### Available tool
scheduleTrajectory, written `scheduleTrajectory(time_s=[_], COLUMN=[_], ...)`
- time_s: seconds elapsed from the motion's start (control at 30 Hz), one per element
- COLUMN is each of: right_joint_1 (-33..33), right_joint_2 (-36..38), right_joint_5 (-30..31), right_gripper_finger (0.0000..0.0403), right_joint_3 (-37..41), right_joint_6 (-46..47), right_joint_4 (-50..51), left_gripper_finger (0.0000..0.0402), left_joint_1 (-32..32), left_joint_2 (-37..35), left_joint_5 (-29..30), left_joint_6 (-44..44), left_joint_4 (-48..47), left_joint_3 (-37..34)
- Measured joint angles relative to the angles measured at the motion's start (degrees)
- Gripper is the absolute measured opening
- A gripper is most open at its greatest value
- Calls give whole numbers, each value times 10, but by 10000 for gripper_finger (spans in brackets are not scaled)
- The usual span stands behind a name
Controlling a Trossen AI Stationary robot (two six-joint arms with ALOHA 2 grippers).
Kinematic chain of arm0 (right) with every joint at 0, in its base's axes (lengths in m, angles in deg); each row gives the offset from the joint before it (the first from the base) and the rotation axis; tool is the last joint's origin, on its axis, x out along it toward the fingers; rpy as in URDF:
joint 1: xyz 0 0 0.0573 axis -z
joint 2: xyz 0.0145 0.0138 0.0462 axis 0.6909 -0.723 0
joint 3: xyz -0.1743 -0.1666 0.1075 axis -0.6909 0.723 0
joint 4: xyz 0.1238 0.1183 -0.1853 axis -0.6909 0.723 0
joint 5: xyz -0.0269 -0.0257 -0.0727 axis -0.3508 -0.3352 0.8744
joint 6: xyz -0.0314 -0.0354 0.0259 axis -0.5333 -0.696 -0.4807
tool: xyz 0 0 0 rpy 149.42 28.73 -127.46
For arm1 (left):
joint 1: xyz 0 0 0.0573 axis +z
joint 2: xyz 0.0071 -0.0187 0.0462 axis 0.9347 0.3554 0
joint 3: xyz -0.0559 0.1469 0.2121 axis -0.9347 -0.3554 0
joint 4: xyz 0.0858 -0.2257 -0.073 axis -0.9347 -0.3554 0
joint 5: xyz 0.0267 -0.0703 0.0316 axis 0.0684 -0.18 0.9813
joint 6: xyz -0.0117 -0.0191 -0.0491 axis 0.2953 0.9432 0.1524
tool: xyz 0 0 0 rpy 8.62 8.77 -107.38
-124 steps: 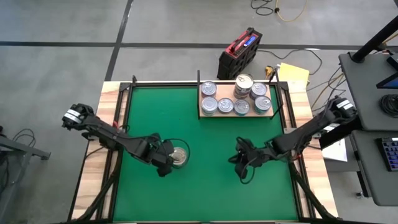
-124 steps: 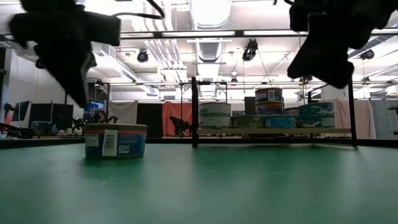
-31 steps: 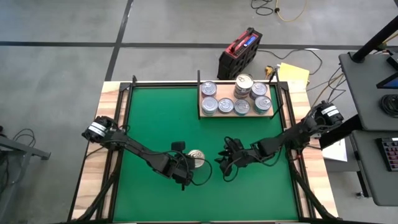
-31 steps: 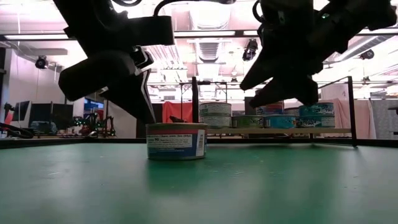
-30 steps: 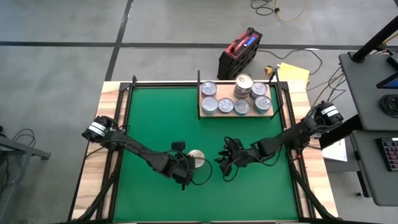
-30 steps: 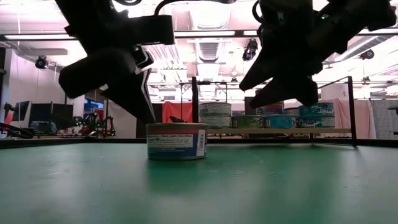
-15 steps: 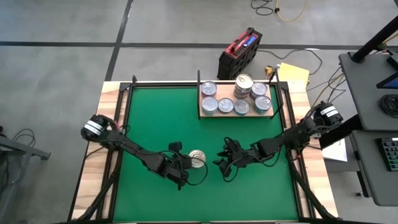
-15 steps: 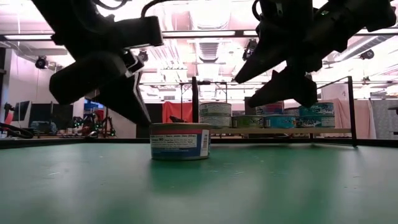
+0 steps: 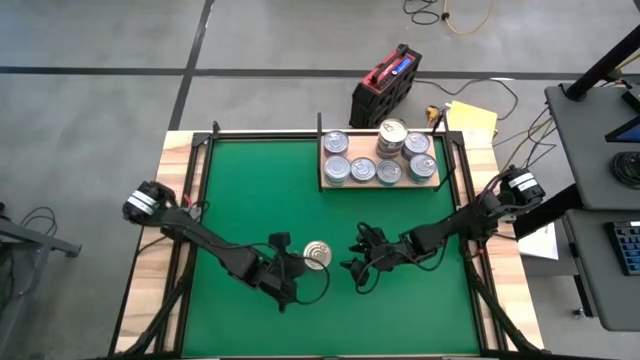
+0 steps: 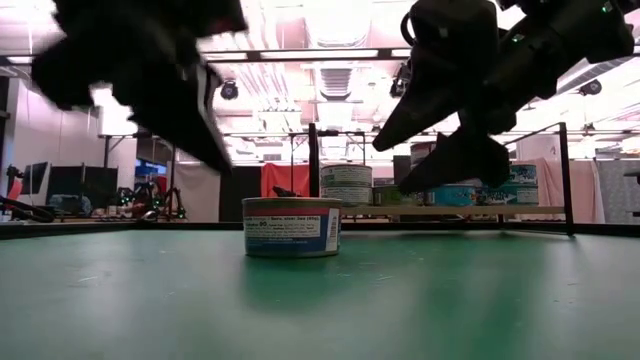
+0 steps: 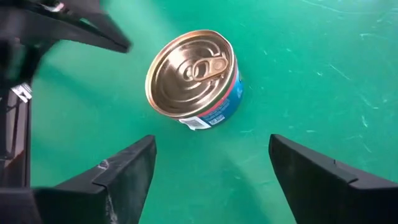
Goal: Stack canned seafood by type on shelf
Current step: Stack the blue/pink tuna can on top of the blue/pink tuna can on the shelf
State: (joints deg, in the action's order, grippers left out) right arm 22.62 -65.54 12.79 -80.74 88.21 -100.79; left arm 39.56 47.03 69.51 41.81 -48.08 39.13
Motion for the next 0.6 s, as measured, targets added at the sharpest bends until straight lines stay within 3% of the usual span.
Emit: scheduleTrajectory(time_s=[0.23, 0.6], right_joint_1=[0, 1], right_joint_2=[-1, -2], right_joint_5=[0, 5], right_gripper_finger=[316, 318], right_joint_3=[0, 0], right_joint_6=[-4, -4], right_joint_4=[-2, -14], left_gripper_finger=[0, 0], left_joint_1=[14, 39], left_joint_2=[-37, 12], left_joint_5=[1, -22], left_joint_6=[-102, -100], left_joint_4=[87, 88], left_joint_3=[-9, -14])
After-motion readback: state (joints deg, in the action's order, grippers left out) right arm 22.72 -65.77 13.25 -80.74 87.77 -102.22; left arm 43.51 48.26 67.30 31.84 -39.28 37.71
